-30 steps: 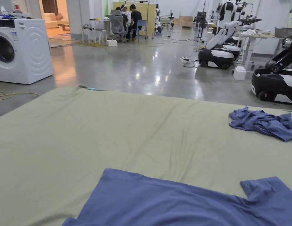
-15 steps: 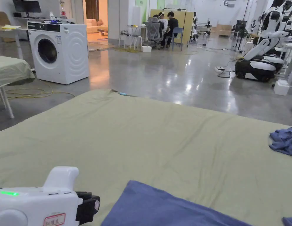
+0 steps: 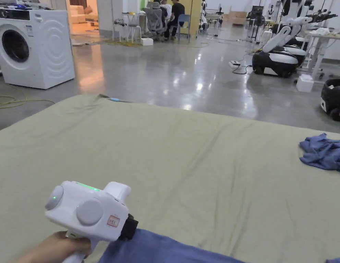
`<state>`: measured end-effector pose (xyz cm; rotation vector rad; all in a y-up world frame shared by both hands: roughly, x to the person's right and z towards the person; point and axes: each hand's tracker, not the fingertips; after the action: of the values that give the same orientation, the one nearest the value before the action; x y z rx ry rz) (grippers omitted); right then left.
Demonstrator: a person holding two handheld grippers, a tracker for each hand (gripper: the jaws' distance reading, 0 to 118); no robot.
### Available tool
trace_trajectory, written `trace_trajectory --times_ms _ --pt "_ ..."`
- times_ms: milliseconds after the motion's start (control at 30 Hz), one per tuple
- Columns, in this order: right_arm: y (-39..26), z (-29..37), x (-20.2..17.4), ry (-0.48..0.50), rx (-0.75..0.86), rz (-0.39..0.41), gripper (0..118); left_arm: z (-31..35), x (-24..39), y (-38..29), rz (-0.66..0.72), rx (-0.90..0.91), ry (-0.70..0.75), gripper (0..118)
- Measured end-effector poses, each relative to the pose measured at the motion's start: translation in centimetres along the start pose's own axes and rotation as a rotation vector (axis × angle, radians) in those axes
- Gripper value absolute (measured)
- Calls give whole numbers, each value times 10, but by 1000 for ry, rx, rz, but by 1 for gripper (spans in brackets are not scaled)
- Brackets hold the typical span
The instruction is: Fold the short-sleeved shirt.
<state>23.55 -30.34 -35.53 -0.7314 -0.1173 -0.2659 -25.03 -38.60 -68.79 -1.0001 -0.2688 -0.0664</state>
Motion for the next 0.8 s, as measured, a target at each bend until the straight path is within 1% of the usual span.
trace_trajectory --times_ms 33,67,133,167,233,267,300,333,367,433,467,500,533,567,600,633,667,767,800 --pt "1 -4 -1 -5 -16 -11 3 -5 2 -3 6 -34 -14 23" --pt "3 -7 2 -1 -32 -31 3 -2 2 -8 8 3 8 23" --pt "5 -13 7 19 -40 -54 3 7 3 -13 -4 58 -6 24" --pt "8 -16 9 14 -48 -64 3 11 1 -16 -12 80 -28 35" --pt "9 -18 11 6 -46 -60 3 11 -4 -22 1 83 -68 105" --pt "10 -19 11 4 -45 -51 3 6 -5 -23 14 41 -70 115" --pt "11 -19 10 5 -44 -44 3 3 -6 -25 26 23 -81 115" --pt "11 -19 10 10 -44 -39 3 -1 -7 -24 32 -3 -72 113" --pt "10 -18 9 20 -47 -34 3 -2 -5 -25 19 17 -56 112" --pt "10 -18 8 38 -55 -25 3 0 0 -19 14 -3 -26 104" --pt "9 -18 7 44 -60 -20 3 3 1 -17 16 -11 -3 91" --pt "9 -17 7 45 -66 -18 3 8 1 -15 19 -9 -1 74" --pt "9 -18 6 45 -70 -15 3 13 0 -14 21 3 -5 46" --pt "8 -19 7 45 -73 -10 3 19 -1 -13 32 21 -18 46" --pt "8 -22 8 42 -77 -9 3 23 -2 -13 65 43 -86 34" --pt "9 -24 10 35 -81 -11 3 25 -1 -13 109 59 -130 10" --pt "10 -27 12 29 -82 -19 3 26 3 -12 129 59 -137 3" --pt "24 -36 27 26 -61 -40 3 26 13 -14 47 47 -107 3" --pt "32 -42 34 22 -39 -43 3 25 14 -14 40 37 -105 3"
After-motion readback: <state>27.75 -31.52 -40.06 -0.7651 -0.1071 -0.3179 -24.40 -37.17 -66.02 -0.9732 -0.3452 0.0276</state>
